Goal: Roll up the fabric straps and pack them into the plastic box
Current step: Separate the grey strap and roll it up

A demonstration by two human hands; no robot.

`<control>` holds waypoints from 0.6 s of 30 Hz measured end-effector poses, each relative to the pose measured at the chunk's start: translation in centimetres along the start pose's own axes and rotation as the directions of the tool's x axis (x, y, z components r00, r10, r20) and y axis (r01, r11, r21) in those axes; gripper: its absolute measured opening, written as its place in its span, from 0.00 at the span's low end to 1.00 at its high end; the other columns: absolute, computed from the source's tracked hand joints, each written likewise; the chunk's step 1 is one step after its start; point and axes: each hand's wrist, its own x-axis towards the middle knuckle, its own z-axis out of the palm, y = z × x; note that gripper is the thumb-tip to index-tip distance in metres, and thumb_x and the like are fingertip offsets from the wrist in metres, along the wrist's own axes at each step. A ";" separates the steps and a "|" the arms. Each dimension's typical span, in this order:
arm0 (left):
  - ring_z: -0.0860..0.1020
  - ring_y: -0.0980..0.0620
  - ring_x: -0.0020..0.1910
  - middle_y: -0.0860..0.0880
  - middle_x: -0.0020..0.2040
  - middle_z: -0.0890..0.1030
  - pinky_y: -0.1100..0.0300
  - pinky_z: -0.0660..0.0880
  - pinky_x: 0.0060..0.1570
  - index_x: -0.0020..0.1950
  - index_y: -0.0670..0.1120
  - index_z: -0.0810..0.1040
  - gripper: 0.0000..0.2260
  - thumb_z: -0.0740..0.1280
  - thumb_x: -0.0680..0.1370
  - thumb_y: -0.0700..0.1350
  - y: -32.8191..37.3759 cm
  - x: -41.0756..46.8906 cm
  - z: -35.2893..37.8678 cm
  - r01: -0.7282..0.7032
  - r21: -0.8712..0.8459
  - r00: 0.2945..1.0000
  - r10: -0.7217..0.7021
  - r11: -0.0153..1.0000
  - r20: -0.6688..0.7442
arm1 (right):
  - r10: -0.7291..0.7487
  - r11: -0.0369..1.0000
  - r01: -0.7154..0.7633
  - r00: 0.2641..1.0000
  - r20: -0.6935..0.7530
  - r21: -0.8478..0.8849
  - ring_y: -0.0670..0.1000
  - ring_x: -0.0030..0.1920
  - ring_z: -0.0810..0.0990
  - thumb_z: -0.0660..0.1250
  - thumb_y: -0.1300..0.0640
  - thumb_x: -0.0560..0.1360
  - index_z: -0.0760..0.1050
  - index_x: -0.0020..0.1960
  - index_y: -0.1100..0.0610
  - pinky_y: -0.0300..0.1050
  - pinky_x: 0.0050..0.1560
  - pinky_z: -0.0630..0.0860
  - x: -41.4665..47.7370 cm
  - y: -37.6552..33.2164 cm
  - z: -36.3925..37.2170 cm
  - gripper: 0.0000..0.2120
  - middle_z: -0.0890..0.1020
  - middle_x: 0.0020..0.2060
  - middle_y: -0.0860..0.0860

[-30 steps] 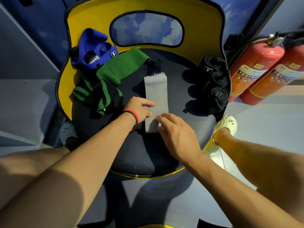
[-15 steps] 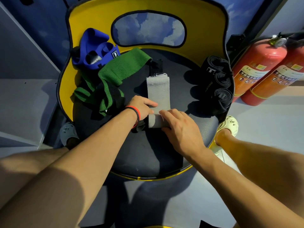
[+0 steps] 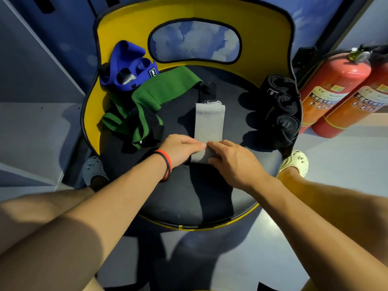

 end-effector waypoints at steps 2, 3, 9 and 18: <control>0.83 0.55 0.51 0.55 0.46 0.87 0.52 0.79 0.59 0.48 0.53 0.87 0.11 0.78 0.69 0.55 -0.7 -1.3 0.1 0.040 -0.048 0.999 -0.039 0.998 0.028 | 0.001 1.000 -0.002 0.997 0.076 0.016 0.58 0.54 0.79 0.64 0.47 0.81 0.72 0.68 0.49 0.52 0.50 0.75 -0.6 -0.2 -0.6 0.17 0.80 0.55 0.52; 0.83 0.54 0.53 0.53 0.48 0.87 0.51 0.80 0.59 0.49 0.52 0.87 0.12 0.79 0.69 0.53 -1.0 -1.9 0.2 0.075 -0.081 0.997 -0.072 0.994 0.036 | -0.004 1.000 0.001 0.993 0.120 0.029 0.58 0.55 0.78 0.64 0.47 0.81 0.73 0.68 0.49 0.52 0.50 0.75 -0.9 -0.3 -0.9 0.16 0.80 0.55 0.52; 0.81 0.54 0.51 0.45 0.56 0.83 0.63 0.80 0.45 0.62 0.43 0.80 0.15 0.74 0.75 0.38 -2.8 -6.0 1.7 0.211 -0.263 0.977 -0.200 0.941 0.068 | -0.040 0.991 -0.001 0.949 0.313 0.130 0.57 0.57 0.77 0.66 0.50 0.80 0.76 0.64 0.51 0.55 0.56 0.75 -2.9 -0.3 -1.9 0.14 0.80 0.56 0.52; 0.83 0.55 0.45 0.53 0.48 0.83 0.55 0.83 0.48 0.53 0.49 0.84 0.07 0.76 0.75 0.47 -4.1 -5.6 2.5 0.055 -0.169 0.990 -0.075 0.984 -0.116 | 0.175 0.954 -0.182 0.983 0.051 0.237 0.53 0.50 0.77 0.71 0.42 0.76 0.75 0.55 0.48 0.52 0.50 0.76 -3.9 -0.6 -0.1 0.13 0.77 0.49 0.48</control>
